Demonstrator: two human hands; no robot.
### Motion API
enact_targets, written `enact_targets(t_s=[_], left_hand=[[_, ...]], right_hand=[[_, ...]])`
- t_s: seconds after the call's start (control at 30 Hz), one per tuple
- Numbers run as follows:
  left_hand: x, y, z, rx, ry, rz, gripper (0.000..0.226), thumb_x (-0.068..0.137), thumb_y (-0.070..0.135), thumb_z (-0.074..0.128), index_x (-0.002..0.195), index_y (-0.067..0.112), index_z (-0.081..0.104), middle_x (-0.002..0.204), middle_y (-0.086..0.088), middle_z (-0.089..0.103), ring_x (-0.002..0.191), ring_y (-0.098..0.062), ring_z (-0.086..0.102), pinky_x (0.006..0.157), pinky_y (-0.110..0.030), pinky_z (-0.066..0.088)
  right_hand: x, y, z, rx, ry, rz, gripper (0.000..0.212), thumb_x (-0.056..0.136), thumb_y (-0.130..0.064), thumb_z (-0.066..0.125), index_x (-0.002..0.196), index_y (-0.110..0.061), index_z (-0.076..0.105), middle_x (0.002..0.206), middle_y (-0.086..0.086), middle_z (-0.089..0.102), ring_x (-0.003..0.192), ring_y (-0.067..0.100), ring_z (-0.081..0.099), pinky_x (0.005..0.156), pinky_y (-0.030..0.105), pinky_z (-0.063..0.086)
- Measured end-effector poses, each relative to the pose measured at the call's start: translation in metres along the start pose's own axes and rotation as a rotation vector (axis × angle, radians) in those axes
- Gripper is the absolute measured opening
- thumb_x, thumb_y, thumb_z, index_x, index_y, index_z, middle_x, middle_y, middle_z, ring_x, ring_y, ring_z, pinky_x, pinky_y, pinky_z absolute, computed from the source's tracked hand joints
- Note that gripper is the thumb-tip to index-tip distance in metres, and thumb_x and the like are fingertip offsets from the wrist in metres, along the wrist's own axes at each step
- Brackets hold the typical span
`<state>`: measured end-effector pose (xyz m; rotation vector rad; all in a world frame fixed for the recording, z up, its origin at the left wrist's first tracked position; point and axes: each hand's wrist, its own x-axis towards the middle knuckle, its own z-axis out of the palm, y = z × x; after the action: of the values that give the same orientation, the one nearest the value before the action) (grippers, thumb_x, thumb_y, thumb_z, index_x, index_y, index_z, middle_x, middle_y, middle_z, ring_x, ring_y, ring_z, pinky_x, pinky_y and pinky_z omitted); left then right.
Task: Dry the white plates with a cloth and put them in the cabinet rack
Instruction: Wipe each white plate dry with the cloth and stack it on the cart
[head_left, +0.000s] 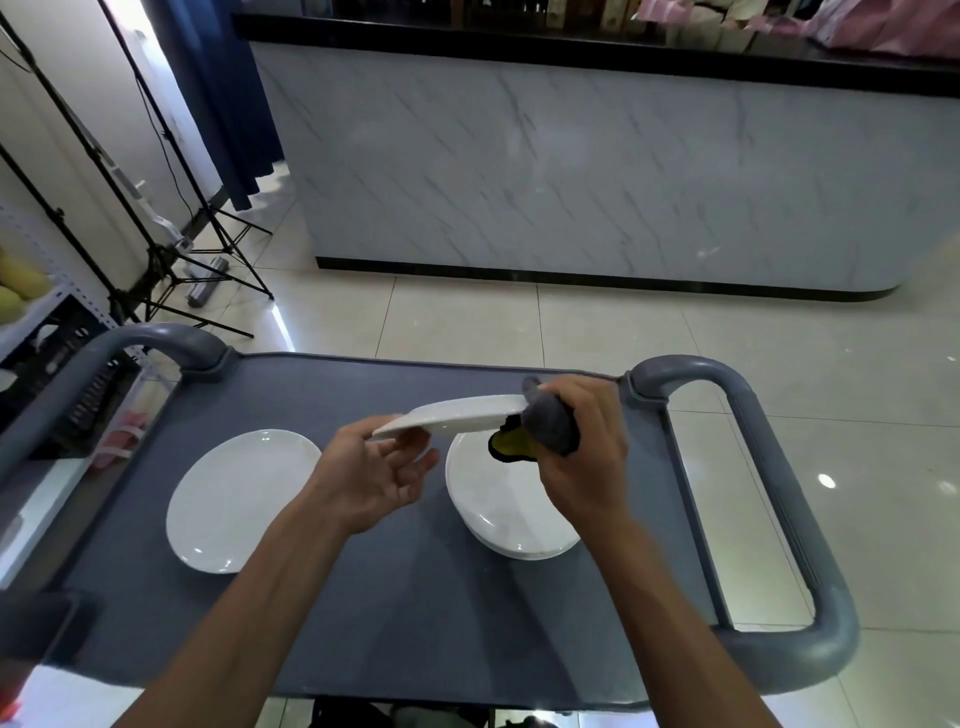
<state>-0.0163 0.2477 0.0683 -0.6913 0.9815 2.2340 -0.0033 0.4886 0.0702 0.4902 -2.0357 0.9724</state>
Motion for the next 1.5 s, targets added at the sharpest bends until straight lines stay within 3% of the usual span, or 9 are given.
enact_targets(t_s=[0.1,0.17,0.23,0.43,0.6,0.93,1.1,1.27,1.5], left_hand=[[0.003,0.001,0.004,-0.181,0.011,0.074,0.032,0.085,0.006,0.059,0.115,-0.004,0.06,0.106,-0.016,0.067,0.093,-0.028,0.071,0.051,-0.024,0.058],[0.004,0.004,0.003,-0.218,-0.004,0.11,0.032,0.083,0.003,0.059,0.115,-0.003,0.058,0.099,-0.012,0.064,0.086,-0.02,0.067,0.065,-0.027,0.062],[0.002,0.006,-0.001,-0.22,-0.048,0.106,0.025,0.086,0.003,0.058,0.109,-0.009,0.06,0.088,-0.008,0.069,0.074,-0.017,0.07,0.06,-0.024,0.061],[0.007,0.006,-0.008,-0.139,-0.06,0.337,0.031,0.092,0.006,0.053,0.122,0.004,0.061,0.122,-0.01,0.071,0.109,-0.022,0.069,0.085,-0.037,0.06],[0.007,0.005,-0.008,-0.074,-0.062,0.426,0.027,0.099,0.009,0.049,0.122,0.011,0.063,0.118,-0.006,0.073,0.103,-0.019,0.072,0.075,-0.036,0.062],[0.005,-0.006,-0.008,0.093,0.046,0.49,0.02,0.098,0.006,0.052,0.11,0.007,0.067,0.1,-0.007,0.075,0.08,-0.02,0.072,0.061,-0.035,0.06],[0.001,-0.005,-0.004,0.17,0.075,0.54,0.02,0.096,0.007,0.055,0.11,0.009,0.069,0.103,-0.008,0.075,0.082,-0.023,0.071,0.061,-0.036,0.06],[-0.003,-0.006,0.003,0.222,0.071,0.596,0.022,0.092,0.008,0.06,0.11,0.01,0.072,0.101,-0.007,0.076,0.081,-0.022,0.071,0.062,-0.037,0.061],[-0.003,-0.011,0.001,0.242,0.078,0.595,0.023,0.092,0.006,0.06,0.113,0.009,0.071,0.106,-0.012,0.074,0.086,-0.026,0.069,0.063,-0.039,0.06]], right_hand=[[-0.005,0.001,0.0,0.019,-0.041,-0.032,0.027,0.089,-0.007,0.071,0.111,-0.015,0.056,0.114,-0.008,0.052,0.104,0.008,0.047,0.089,0.025,0.042],[-0.006,0.002,-0.001,0.027,-0.058,-0.038,0.029,0.089,-0.005,0.068,0.113,-0.016,0.055,0.115,-0.003,0.052,0.106,0.013,0.048,0.091,0.028,0.043],[-0.006,0.005,-0.004,0.028,-0.07,-0.038,0.035,0.086,0.0,0.069,0.115,-0.015,0.056,0.117,-0.002,0.052,0.108,0.02,0.051,0.094,0.031,0.043],[-0.011,0.018,-0.011,-0.059,-0.202,0.082,0.069,0.069,0.017,0.076,0.126,-0.016,0.057,0.131,-0.008,0.05,0.122,0.012,0.046,0.105,0.021,0.035],[-0.01,0.017,-0.007,0.042,-0.273,0.33,0.064,0.079,0.0,0.073,0.126,-0.035,0.049,0.134,-0.03,0.045,0.124,0.001,0.046,0.097,0.006,0.033],[-0.01,0.013,0.013,-0.002,-0.394,0.418,0.058,0.086,-0.013,0.072,0.14,-0.024,0.052,0.139,-0.003,0.054,0.126,0.014,0.048,0.105,0.007,0.028],[-0.015,0.0,0.024,0.006,-0.363,0.538,0.049,0.088,-0.014,0.071,0.134,-0.022,0.056,0.141,-0.003,0.054,0.127,0.012,0.047,0.106,0.015,0.033],[-0.023,-0.011,0.039,-0.094,-0.414,0.445,0.044,0.094,-0.006,0.06,0.138,-0.005,0.054,0.147,0.009,0.051,0.137,0.033,0.042,0.115,0.046,0.034],[-0.037,-0.026,0.043,-0.082,-0.457,0.313,0.043,0.095,-0.005,0.055,0.139,-0.003,0.054,0.147,0.011,0.05,0.135,0.034,0.046,0.114,0.045,0.036]])
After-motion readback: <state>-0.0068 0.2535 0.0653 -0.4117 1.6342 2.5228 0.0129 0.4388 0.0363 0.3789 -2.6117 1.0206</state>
